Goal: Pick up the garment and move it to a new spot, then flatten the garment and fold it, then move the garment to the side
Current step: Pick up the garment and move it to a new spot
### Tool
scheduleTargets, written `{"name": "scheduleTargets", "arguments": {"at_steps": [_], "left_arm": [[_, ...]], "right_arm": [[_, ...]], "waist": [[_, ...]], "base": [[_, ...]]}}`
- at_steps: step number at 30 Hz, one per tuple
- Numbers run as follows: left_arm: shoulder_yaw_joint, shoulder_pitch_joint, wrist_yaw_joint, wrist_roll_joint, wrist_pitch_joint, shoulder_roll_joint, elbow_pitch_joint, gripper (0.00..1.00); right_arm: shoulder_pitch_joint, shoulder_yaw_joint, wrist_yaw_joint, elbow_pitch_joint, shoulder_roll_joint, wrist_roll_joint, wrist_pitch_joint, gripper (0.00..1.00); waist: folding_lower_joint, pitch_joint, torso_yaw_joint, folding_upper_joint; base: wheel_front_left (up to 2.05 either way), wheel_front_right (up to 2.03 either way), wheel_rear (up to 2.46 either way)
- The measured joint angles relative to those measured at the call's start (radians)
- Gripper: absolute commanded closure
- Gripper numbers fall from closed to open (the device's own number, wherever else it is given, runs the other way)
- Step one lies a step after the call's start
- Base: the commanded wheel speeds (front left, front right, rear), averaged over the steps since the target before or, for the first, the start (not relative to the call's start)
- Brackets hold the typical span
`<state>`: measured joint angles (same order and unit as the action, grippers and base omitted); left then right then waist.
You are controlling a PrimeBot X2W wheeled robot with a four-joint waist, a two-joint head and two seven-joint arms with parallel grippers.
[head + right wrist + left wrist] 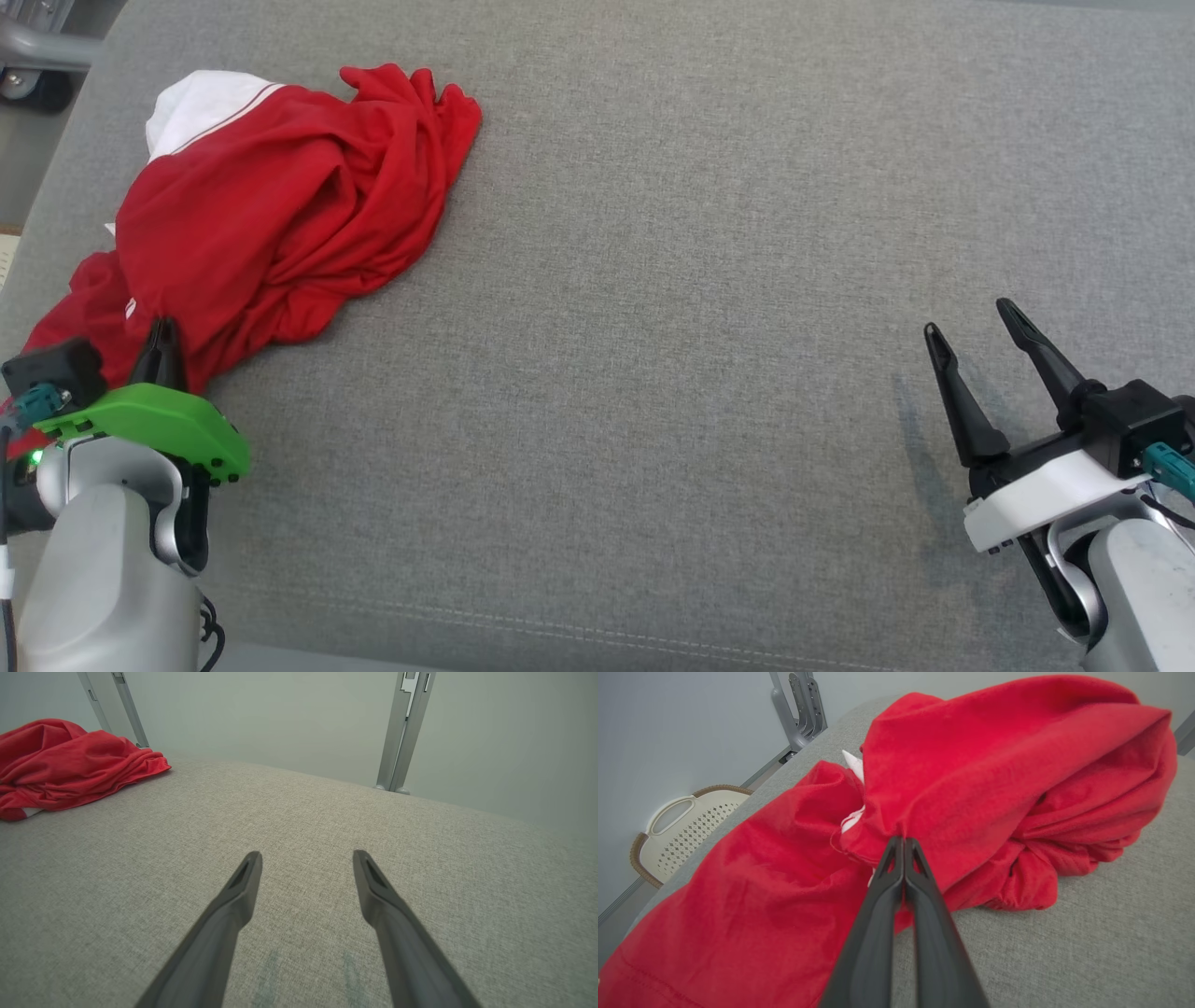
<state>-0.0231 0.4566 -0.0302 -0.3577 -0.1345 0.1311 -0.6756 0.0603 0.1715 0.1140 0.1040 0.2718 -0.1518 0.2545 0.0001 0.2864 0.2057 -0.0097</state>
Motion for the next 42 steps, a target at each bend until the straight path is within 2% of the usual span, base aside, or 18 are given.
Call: {"name": "scheduleTargets", "arguments": {"at_steps": [7, 14, 23, 29, 31, 32, 36, 42], "left_arm": [[0.058, 0.081, -0.048, 0.014, -0.022, 0.005, 0.041, 1.00], [0.174, 0.176, -0.077, 0.049, -0.026, -0.052, 0.123, 1.00], [0.397, 0.256, -0.094, 0.068, 0.026, -0.120, 0.174, 1.00], [0.590, 0.282, -0.095, 0.057, 0.094, -0.115, 0.188, 1.00], [0.692, 0.282, -0.095, 0.001, 0.112, -0.106, 0.214, 1.00], [0.692, 0.282, -0.095, 0.001, 0.112, -0.106, 0.214, 1.00], [0.849, 0.284, -0.095, -0.151, 0.136, -0.103, 0.289, 1.00], [0.926, 0.341, -0.095, -0.240, 0.155, -0.093, 0.337, 1.00]], "right_arm": [[0.005, 0.009, 0.000, 0.013, -0.025, -0.005, 0.000, 0.00], [0.014, 0.030, 0.000, 0.024, -0.065, -0.008, 0.000, 0.00], [0.013, 0.018, 0.000, 0.031, -0.099, -0.017, 0.000, 0.00], [0.012, -0.012, -0.012, 0.012, -0.128, -0.021, 0.000, 0.00], [0.011, -0.024, -0.018, 0.001, -0.144, -0.024, 0.000, 0.00], [0.011, -0.024, -0.018, 0.001, -0.144, -0.024, 0.000, 0.00], [0.008, -0.037, -0.033, -0.021, -0.178, -0.026, 0.000, 0.00], [-0.012, -0.044, -0.038, -0.042, -0.205, -0.034, 0.000, 0.00]], "waist": [[0.0000, -0.028, -0.016, 0.0000], [0.0000, -0.056, -0.054, 0.0000], [0.0000, -0.090, -0.149, 0.0000], [0.0000, -0.101, -0.226, 0.0000], [0.0000, -0.101, -0.252, 0.0000], [0.0000, -0.101, -0.252, 0.0000], [0.0000, -0.097, -0.306, 0.0000], [0.0000, -0.081, -0.385, 0.0000]], "base": [[0.00, 0.00, 0.00], [0.00, 0.00, 0.00], [0.00, 0.00, 0.00], [0.00, 0.00, 0.00], [0.00, 0.00, 0.00], [0.00, 0.00, 0.00], [0.00, 0.00, 0.00], [0.00, 0.00, 0.00]]}}
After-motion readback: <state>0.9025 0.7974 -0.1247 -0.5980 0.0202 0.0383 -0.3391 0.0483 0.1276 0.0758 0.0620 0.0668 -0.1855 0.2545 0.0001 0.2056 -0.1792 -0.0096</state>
